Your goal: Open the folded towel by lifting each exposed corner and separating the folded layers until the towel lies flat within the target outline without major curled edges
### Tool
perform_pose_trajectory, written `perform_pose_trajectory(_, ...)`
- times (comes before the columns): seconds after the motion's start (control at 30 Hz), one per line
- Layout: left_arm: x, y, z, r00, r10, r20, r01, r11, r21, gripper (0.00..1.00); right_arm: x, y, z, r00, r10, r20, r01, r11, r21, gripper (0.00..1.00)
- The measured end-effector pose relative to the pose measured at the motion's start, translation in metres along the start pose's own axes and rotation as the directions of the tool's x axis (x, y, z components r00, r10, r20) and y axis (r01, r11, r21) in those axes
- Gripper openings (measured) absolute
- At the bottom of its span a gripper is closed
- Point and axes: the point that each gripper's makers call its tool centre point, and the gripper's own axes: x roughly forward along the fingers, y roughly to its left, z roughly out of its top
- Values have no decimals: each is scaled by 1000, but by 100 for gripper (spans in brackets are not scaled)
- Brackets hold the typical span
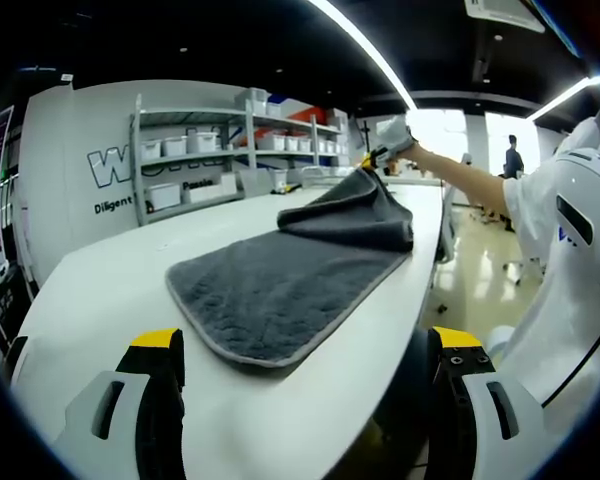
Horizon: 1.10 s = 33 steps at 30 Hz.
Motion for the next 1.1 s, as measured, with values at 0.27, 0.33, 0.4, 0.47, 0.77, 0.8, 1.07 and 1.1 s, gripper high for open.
perform_pose_trajectory(0.27, -1, 1, -1, 1000, 4, 1, -4, 1000, -2, 99, 14, -24, -14, 999, -24, -32, 23, 1000, -10, 0)
perform_pose_trajectory(0.33, -1, 1, -1, 1000, 4, 0, -4, 1000, -2, 99, 16, -28, -17, 999, -30, -40, 29, 999, -15, 0)
perform_pose_trajectory(0.4, 0, 1, -1, 1000, 2, 0, -2, 1000, -3, 99, 19, -32, -20, 998, -34, -47, 33, 999, -17, 0)
perform_pose_trajectory(0.47, 0, 2, -1, 1000, 2, 0, -2, 1000, -4, 99, 20, -35, -22, 998, -37, -54, 36, 999, -17, 0)
perform_pose_trajectory(0.77, -1, 3, -3, 1000, 5, 1, -5, 1000, -9, 99, 23, -49, -35, 994, -65, -93, 63, 998, -29, 0)
perform_pose_trajectory(0.8, -1, 4, -3, 1000, 6, 1, -6, 1000, -11, 99, 24, -50, -36, 993, -67, -95, 64, 998, -29, 0)
perform_pose_trajectory(1.07, -1, 4, -4, 1000, 6, 1, -6, 1000, -11, 99, 24, -58, -44, 989, -80, -126, 77, 997, -33, 0)
perform_pose_trajectory(1.1, -1, 4, -4, 1000, 6, 1, -6, 1000, -11, 99, 24, -59, -45, 988, -84, -130, 80, 996, -35, 0)
